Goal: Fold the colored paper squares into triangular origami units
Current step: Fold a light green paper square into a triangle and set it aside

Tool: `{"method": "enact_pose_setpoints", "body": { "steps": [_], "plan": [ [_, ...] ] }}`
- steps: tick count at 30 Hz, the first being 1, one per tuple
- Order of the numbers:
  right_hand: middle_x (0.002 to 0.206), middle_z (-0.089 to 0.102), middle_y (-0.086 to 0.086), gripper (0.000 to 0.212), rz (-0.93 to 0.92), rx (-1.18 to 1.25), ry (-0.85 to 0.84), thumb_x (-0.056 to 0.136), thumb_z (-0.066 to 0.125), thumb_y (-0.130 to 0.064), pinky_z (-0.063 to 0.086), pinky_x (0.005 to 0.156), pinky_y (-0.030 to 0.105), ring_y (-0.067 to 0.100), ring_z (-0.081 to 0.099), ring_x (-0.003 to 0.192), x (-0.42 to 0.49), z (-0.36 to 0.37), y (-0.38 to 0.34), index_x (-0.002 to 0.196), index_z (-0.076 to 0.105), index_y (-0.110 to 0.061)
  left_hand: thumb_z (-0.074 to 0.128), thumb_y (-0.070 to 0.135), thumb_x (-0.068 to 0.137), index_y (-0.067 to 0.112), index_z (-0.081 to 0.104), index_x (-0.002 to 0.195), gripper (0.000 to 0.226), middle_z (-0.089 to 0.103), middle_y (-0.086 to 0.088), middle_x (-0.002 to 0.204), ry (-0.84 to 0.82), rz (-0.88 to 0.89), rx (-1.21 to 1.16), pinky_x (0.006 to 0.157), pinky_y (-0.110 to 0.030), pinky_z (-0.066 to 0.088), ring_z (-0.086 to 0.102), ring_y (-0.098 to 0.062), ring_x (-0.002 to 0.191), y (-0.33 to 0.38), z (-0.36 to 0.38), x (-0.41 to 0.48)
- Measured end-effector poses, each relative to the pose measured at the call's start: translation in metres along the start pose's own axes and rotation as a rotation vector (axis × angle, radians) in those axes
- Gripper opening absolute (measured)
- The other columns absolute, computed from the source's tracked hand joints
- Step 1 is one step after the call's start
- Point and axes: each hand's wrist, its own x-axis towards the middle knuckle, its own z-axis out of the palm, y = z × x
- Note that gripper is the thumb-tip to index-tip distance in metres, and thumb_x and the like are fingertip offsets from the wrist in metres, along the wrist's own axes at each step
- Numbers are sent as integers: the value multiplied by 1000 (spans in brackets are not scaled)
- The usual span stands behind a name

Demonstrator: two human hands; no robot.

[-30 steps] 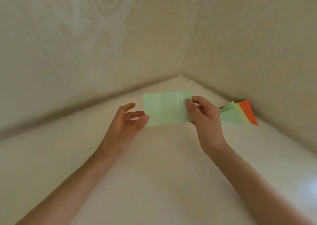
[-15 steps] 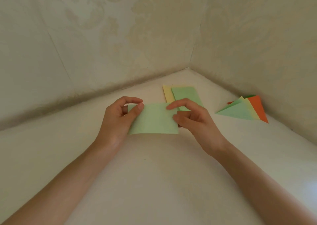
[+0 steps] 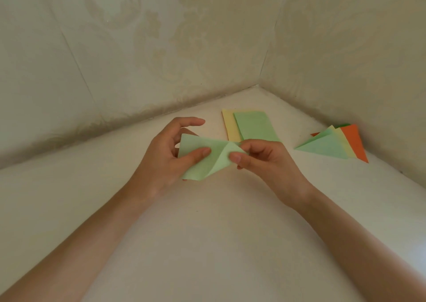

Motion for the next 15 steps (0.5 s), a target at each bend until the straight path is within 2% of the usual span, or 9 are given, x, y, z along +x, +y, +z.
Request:
{"method": "enact_pose_setpoints", "body": {
  "steps": [3, 5, 8, 11, 15],
  "plan": [
    [64, 56, 5, 23, 21, 3, 65, 68, 76, -27, 37, 65, 32, 19, 45, 65, 0, 2, -1, 67, 61, -10, 75, 14, 75, 34, 60, 103, 37, 59, 15, 74, -34, 15, 39, 50, -18, 46, 56, -3, 58, -2, -1, 0],
    [66, 51, 12, 27, 51, -18, 45, 68, 81, -26, 32, 62, 36, 22, 40, 64, 0, 3, 0, 66, 60, -10, 76, 21, 75, 35, 65, 96, 28, 61, 15, 77, -95, 19, 72, 56, -16, 46, 57, -3, 64, -3, -2, 0],
    [70, 47, 11, 20, 83, -73, 7, 73, 79, -21, 26, 58, 35, 22, 35, 64, 0, 4, 0, 65, 61, -20, 64, 28, 78, 35, 69, 87, 13, 66, 13, 82, -176, 9, 121, 63, -18, 46, 59, -5, 73, -2, -3, -2],
    [70, 48, 11, 19, 81, -95, 0, 76, 76, -17, 26, 55, 30, 20, 35, 63, -1, 5, 1, 65, 61, -20, 66, 27, 78, 32, 70, 87, 11, 67, 14, 86, -219, 10, 113, 64, -17, 47, 61, -4, 75, -1, -2, -4],
    [70, 48, 12, 18, 67, -96, -11, 76, 77, -21, 25, 56, 33, 21, 34, 63, -3, 6, -1, 68, 61, -18, 73, 26, 76, 33, 69, 91, 17, 68, 18, 89, -239, 47, 180, 69, -13, 46, 63, 0, 80, -2, 1, -4]
  ]
}}
